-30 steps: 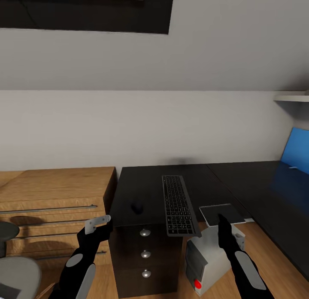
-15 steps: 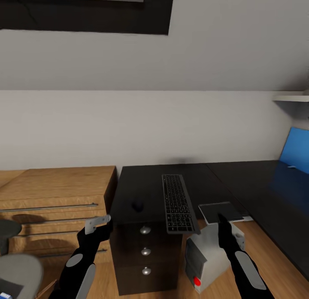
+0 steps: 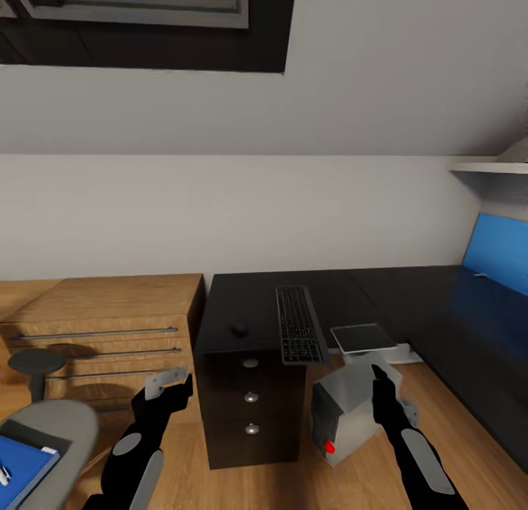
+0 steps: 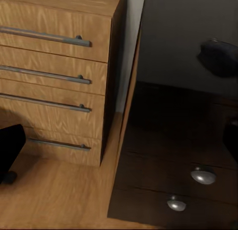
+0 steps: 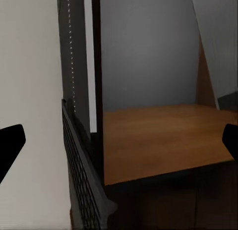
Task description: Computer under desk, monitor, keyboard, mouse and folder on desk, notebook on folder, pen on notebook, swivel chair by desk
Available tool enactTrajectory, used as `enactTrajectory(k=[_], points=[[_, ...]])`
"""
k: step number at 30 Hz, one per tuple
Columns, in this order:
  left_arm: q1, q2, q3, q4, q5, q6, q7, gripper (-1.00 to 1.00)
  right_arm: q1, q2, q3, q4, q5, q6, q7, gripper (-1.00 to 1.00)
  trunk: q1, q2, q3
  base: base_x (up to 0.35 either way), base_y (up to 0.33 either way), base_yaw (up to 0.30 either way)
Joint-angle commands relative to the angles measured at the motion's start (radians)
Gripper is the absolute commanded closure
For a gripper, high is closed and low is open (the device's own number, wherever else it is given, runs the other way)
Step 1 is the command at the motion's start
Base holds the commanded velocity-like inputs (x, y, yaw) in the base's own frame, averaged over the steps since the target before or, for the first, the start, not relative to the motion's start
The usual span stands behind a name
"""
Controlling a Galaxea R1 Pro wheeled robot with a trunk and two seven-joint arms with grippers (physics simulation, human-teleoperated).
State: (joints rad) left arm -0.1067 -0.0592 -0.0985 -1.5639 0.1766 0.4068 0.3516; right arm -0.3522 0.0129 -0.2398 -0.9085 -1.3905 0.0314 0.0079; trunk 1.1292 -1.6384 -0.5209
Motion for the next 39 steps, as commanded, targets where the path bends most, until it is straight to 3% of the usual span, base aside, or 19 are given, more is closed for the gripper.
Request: enactTrajectory(k=[1,7,13,19,20,23,24,27,28,30,31,33,35,36,39], points=[[-0.001,0.001,-0.001,-0.001,0.011,0.003,0.009,-1.0,-0.001,0.001,-0.003,0.0,-0.009,0.004,0.0,-1.0,-0.001,-0.001,-0.001,-0.333,0.0,0.0],[0.0,0.001,0.0,0.001,0.011,0.003,0.009,-1.0,-0.001,0.0,-0.003,0.002,-0.008,0.005,0.0,-1.0,-0.001,-0.001,-0.001,-0.333,0.0,0.0],[0.033,0.014,0.004,0.116,0.01,-0.002,0.009,-1.0,-0.001,-0.001,0.023,0.045,0.016,0.001,0.003,-1.0,-0.001,-0.001,-0.001,-0.157,0.0,0.0],[0.046,0.056,0.006,0.209,0.01,-0.007,0.009,-1.0,-0.001,-0.01,0.049,0.099,0.118,-0.002,0.008,-1.0,-0.001,-0.001,-0.001,-0.027,0.0,0.0],[0.048,0.068,0.006,0.235,0.01,-0.008,0.009,-1.0,-0.001,-0.015,0.051,0.123,0.161,-0.002,0.009,-1.0,-0.005,0.006,0.002,-0.008,0.0,0.0],[0.05,0.08,0.006,0.274,0.011,-0.01,0.009,-1.0,-0.001,-0.025,0.053,0.167,0.241,-0.002,0.01,-1.0,-0.016,0.027,0.011,-0.005,0.0,0.0],[0.051,0.084,0.006,0.304,0.011,-0.012,0.01,-1.0,-0.001,-0.031,0.054,0.198,0.302,-0.002,0.011,-1.0,-0.02,0.034,0.015,-0.003,0.0,0.0],[0.052,0.089,0.006,0.35,0.011,-0.016,0.011,-1.0,-0.001,-0.036,0.055,0.237,0.399,-0.004,0.011,-1.0,-0.031,0.055,0.024,-0.002,0.0,0.0],[0.052,0.09,0.006,0.382,0.011,-0.025,0.012,-1.0,-0.001,-0.038,0.055,0.259,0.465,-0.007,0.011,-1.0,-0.035,0.062,0.027,0.0,0.0,0.0],[0.053,0.09,0.006,0.415,0.011,-0.045,0.013,-1.0,-0.001,-0.039,0.055,0.282,0.529,-0.014,0.011,-1.0,-0.043,0.076,0.033,0.0,0.0,0.0],[0.053,0.091,0.006,0.449,0.011,-0.08,0.012,-1.0,-0.001,-0.039,0.055,0.306,0.59,-0.029,0.011,-1.0,-0.047,0.083,0.037,0.0,0.0,0.0],[0.054,0.09,0.005,0.505,0.012,-0.152,0.011,-1.0,-0.001,-0.037,0.055,0.349,0.672,-0.07,0.011,-1.0,-0.054,0.097,0.043,0.0,0.0,0.0],[0.054,0.089,0.005,0.548,0.012,-0.208,0.01,-1.0,-0.001,-0.036,0.055,0.38,0.718,-0.114,0.011,-1.0,-0.062,0.111,0.049,0.0,0.0,0.0],[0.054,0.088,0.004,0.59,0.012,-0.265,0.01,-1.0,-0.001,-0.034,0.056,0.414,0.754,-0.171,0.011,-1.0,-0.066,0.118,0.052,0.0,0.0,0.0],[0.054,0.086,0.003,0.649,0.012,-0.346,0.009,-1.0,-0.001,-0.032,0.058,0.471,0.795,-0.271,0.011,-1.0,-0.077,0.139,0.062,0.0,0.0,0.0]])
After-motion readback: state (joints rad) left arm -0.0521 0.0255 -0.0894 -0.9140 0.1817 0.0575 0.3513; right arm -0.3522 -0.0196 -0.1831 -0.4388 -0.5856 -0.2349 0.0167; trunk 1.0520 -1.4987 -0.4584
